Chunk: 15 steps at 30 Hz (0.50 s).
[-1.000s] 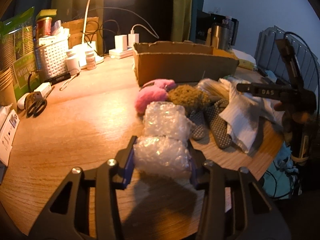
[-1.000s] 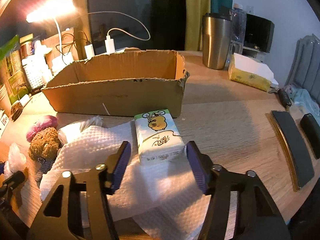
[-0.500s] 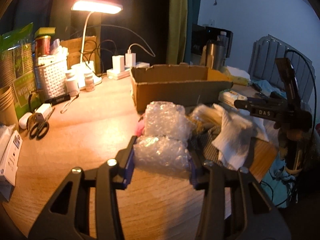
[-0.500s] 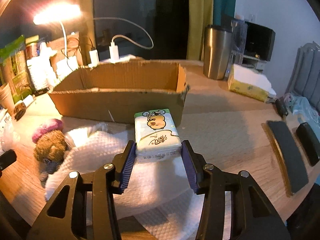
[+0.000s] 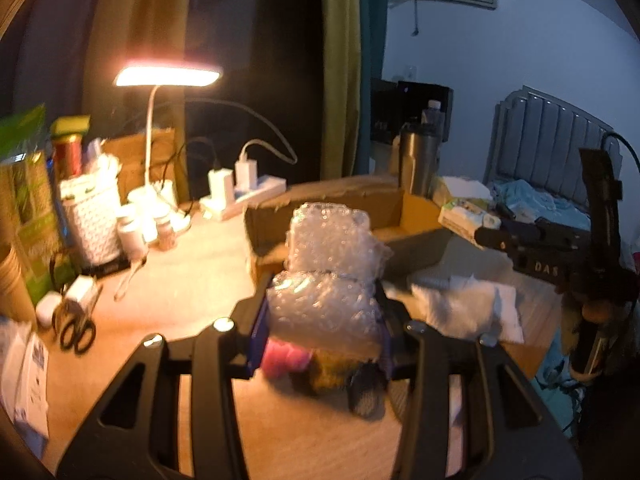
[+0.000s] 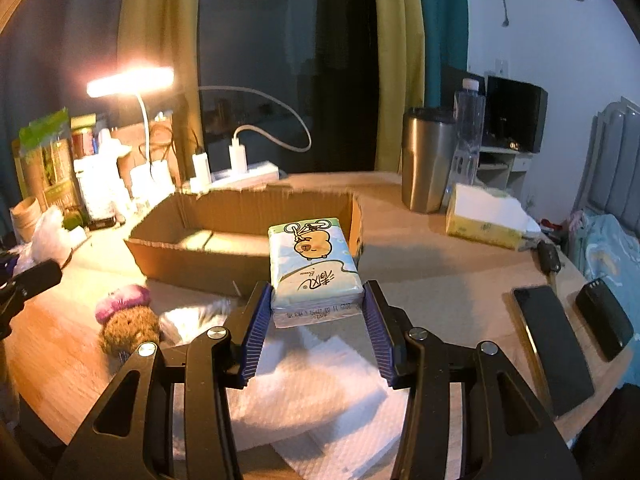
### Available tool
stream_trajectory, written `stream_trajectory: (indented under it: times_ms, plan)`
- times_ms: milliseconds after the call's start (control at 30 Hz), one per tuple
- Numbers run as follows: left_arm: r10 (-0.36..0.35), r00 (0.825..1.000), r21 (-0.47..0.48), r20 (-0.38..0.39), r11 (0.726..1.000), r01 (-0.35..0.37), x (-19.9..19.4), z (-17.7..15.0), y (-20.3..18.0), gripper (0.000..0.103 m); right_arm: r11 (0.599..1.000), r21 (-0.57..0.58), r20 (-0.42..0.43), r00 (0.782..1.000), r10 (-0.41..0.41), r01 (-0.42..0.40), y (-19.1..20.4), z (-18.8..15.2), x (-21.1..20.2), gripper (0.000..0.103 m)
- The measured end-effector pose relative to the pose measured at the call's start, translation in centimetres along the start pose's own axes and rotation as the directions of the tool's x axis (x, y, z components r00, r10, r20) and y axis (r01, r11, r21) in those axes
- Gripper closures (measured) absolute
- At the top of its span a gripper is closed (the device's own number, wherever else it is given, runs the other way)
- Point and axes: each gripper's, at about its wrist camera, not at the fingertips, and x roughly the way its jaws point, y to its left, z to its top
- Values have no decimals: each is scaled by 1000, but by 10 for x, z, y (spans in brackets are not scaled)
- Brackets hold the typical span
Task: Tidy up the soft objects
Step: 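Carry the bubble wrap and tissue pack into the cardboard box and release both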
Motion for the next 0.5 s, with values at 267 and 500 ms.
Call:
stream_trajectory:
  times_ms: [267, 500]
  plan:
    - [-56, 997, 49, 56, 997, 54, 20, 43, -15, 58, 1000, -18, 53, 998, 24, -23, -1, 24, 8, 54]
    - [-86, 991, 56, 99, 995, 81, 51, 78, -25, 58, 998, 9, 88, 995, 57, -58, -1, 40, 20, 54]
